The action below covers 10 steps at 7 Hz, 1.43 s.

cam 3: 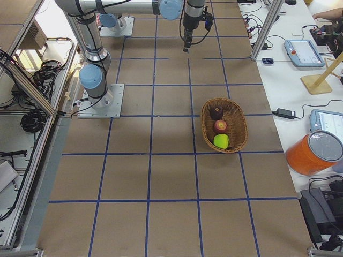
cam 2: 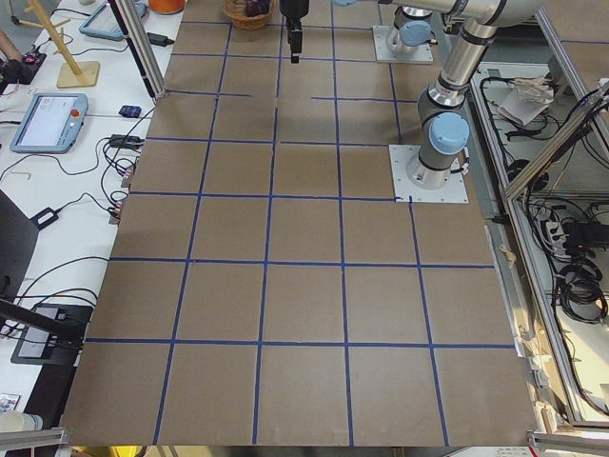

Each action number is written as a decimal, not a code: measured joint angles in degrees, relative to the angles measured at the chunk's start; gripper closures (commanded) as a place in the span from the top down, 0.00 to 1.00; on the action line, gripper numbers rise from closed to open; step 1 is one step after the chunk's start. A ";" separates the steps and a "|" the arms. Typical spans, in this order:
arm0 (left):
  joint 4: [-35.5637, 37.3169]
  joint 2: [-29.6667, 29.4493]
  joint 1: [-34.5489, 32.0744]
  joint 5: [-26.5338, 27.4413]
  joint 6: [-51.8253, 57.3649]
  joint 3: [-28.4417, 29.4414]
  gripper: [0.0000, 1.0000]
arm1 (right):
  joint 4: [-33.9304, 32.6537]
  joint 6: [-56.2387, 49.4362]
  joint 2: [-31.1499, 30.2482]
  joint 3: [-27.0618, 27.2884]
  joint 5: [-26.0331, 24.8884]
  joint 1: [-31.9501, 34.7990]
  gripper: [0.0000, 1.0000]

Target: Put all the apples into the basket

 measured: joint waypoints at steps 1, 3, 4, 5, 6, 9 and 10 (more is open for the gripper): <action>0.02 0.00 -0.01 0.00 0.00 0.00 1.00 | 0.05 0.75 -0.54 0.73 -0.06 1.65 1.00; 0.03 0.00 -0.03 0.00 0.00 0.00 1.00 | -0.53 0.80 -2.89 4.72 -0.14 2.58 1.00; 0.05 -0.01 -0.03 -0.02 0.00 0.00 1.00 | -1.06 0.46 -4.21 6.42 -0.13 2.26 1.00; 0.15 -0.10 -0.03 -0.10 0.00 -0.03 1.00 | -1.79 0.11 -4.93 6.64 -0.11 1.83 1.00; 0.36 -0.25 -0.03 -0.37 0.02 -0.14 1.00 | -2.26 -0.01 -5.24 5.97 -0.13 1.55 1.00; 0.65 -0.48 -0.06 -1.05 5.83 -0.71 1.00 | -2.40 0.11 -5.41 4.78 -0.66 1.40 1.00; 0.65 -0.47 -0.02 -1.14 6.95 -0.75 1.00 | -2.40 0.14 -5.40 4.77 -0.73 1.40 1.00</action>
